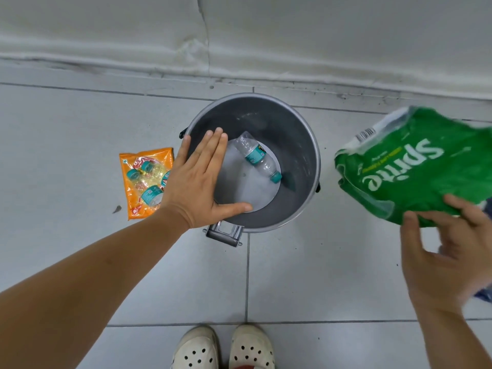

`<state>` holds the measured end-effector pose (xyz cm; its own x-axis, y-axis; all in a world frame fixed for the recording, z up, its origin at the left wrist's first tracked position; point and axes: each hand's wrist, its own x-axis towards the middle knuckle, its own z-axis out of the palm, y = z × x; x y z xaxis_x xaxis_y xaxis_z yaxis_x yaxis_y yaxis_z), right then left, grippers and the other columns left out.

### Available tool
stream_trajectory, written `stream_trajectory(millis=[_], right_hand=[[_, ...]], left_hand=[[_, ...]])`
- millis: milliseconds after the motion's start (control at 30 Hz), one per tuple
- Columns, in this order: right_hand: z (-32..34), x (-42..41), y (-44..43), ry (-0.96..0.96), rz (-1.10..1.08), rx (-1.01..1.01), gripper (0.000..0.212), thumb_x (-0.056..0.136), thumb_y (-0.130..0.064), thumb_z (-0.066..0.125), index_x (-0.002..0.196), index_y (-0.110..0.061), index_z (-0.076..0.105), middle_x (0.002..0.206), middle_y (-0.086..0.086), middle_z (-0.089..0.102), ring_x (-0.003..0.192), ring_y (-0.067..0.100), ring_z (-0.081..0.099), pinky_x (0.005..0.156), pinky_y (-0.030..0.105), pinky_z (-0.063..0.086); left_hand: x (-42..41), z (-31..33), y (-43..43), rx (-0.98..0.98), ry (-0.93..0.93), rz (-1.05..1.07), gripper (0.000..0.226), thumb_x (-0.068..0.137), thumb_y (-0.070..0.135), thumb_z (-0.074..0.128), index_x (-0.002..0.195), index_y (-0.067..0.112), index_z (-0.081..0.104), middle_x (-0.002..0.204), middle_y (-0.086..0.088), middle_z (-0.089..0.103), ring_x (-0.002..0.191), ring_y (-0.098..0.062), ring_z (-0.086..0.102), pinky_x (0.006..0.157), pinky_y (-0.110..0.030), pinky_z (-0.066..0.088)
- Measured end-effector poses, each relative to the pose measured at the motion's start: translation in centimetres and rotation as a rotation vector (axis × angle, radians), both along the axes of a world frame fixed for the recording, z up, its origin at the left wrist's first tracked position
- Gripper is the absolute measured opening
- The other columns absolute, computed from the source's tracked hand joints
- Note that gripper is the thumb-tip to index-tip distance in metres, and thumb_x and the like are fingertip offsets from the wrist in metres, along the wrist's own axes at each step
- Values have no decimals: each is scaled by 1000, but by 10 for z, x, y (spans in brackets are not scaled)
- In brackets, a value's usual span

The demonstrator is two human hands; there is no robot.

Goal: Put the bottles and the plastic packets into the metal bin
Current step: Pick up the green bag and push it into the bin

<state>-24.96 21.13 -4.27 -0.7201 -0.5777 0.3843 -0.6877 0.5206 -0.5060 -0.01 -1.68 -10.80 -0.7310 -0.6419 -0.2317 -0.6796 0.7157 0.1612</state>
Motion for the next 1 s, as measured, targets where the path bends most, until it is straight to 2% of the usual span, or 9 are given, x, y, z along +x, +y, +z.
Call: stream_trajectory(millis=[67,100,267,400,567,700,800,933,1000], right_hand=[[14,-5,-5,-1,140,-55,30,91,-23,64,85,5,68,112,30,60,108,14,53,85,40,53],[19,-3,-8,29,199,-52,27,90,-20,65,83,5,68,110,30,60,105,17,55,83,40,53],[29,30,-34,110,496,-87,10,74,-2,67,66,3,68,94,18,60,101,-12,50,85,7,41],[11,43,-51,92,577,-17,8,70,2,67,63,1,64,90,21,64,87,14,57,81,8,42],[-19,45,-69,81,572,173,15,69,7,70,65,-1,57,90,19,62,89,19,51,74,17,40],[-29,60,-97,-89,651,489,8,84,-8,63,81,-4,57,92,8,57,88,16,45,76,26,42],[-37,79,-118,15,818,724,26,92,-33,57,99,-8,63,106,5,66,95,25,51,83,39,41],[-32,80,-123,195,611,583,56,89,-64,44,111,-17,66,111,6,68,86,26,60,68,32,43],[-34,74,-122,259,431,518,62,91,-62,39,131,-18,54,137,13,53,109,33,54,81,40,44]], left_hand=[[0,0,0,2,1,3,118,68,92,13,153,10,5,163,-7,5,150,-22,2,122,-47,-1],[-1,1,1,3,5,4,119,68,92,13,153,10,5,163,-7,5,150,-22,2,122,-47,-1],[3,3,0,24,61,-10,124,67,93,14,152,3,9,162,-13,10,149,-24,8,121,-50,4],[4,2,1,26,128,-20,124,68,91,22,151,-1,9,161,-16,13,149,-26,11,121,-49,2],[7,4,1,11,78,-84,143,52,100,28,151,0,2,161,-16,7,150,-26,7,121,-50,1],[7,6,0,8,46,-88,145,50,102,21,151,0,0,162,-15,5,150,-25,4,121,-51,1],[7,5,0,0,38,-87,139,54,101,18,151,1,0,162,-15,5,149,-25,4,121,-51,3],[7,5,0,0,67,-89,131,62,97,16,151,1,4,161,-16,10,149,-28,10,120,-54,7],[6,4,1,0,78,-85,129,64,95,15,151,1,6,161,-16,12,149,-28,12,120,-55,9]])
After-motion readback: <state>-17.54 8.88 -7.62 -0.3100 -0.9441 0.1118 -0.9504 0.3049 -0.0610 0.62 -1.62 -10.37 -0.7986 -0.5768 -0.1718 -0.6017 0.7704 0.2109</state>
